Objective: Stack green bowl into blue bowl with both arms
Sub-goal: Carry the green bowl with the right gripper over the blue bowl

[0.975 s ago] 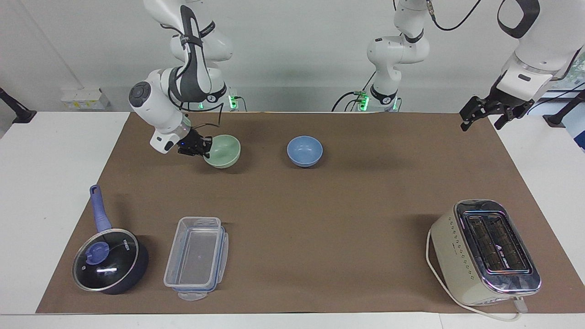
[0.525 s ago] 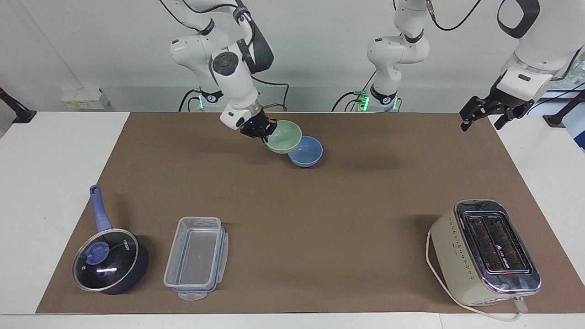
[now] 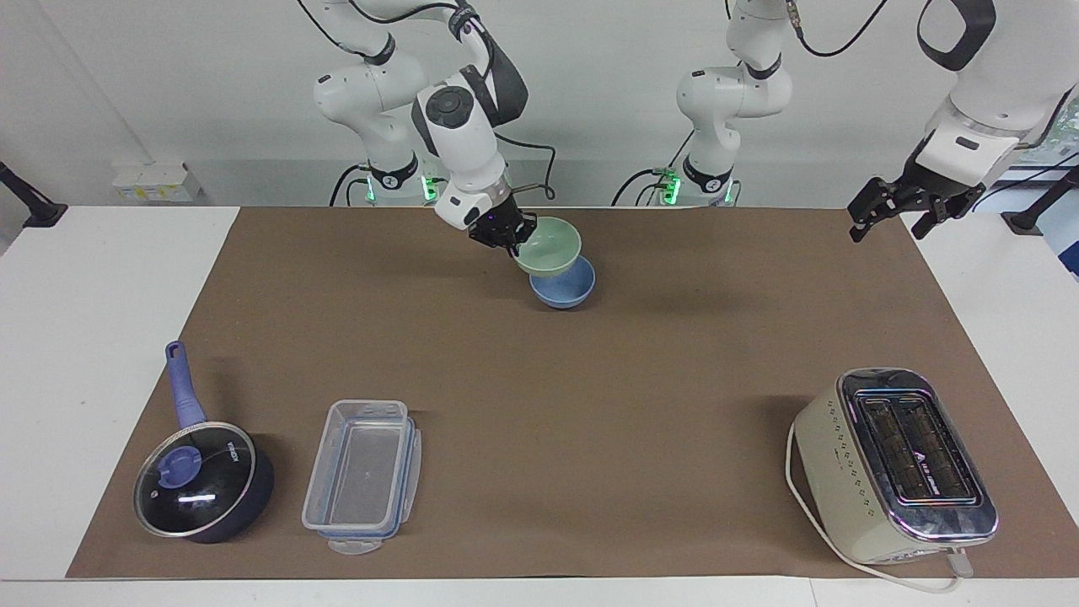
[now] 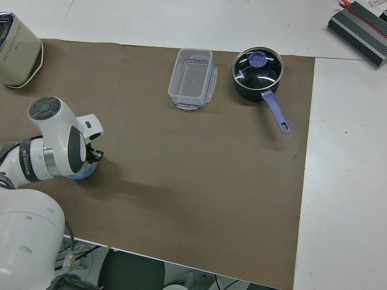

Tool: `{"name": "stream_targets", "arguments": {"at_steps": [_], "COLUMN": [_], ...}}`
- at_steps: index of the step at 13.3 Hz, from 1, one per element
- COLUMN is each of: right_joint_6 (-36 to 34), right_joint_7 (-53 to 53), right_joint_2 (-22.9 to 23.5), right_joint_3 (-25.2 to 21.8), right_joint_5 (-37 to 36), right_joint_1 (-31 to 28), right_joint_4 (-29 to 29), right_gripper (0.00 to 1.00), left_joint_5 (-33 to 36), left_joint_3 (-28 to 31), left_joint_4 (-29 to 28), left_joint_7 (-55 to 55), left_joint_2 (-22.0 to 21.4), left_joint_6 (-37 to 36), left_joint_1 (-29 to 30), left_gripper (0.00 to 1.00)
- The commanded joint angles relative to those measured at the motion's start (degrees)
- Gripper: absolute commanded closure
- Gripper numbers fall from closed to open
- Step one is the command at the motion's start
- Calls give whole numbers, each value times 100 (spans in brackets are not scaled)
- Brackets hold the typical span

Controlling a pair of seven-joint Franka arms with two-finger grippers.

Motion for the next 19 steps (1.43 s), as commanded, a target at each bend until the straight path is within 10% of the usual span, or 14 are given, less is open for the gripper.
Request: {"name": "stream_targets", "arguments": {"at_steps": [1,14,19], "right_joint_6": [132,510,510], "right_joint_7": [117,117,134], "right_joint_2": [115,397,397], "right_joint_3": [17,17,17], "right_joint_5": [85,138,138], "right_joint_1": [3,170,170], "right_joint_4": [24,33,42], "right_gripper": [100,100,72], "left_joint_5": [108,108,108], "left_joint_3": [-12,-12,-12], "left_joint_4": [88,88,88], "left_joint_7": [-58,-58,-58], "left_joint_2": [21,21,21], "left_joint_6": [-120,-120,-120], "left_joint_1": [14,14,14], "left_gripper": [0,0,0]}}
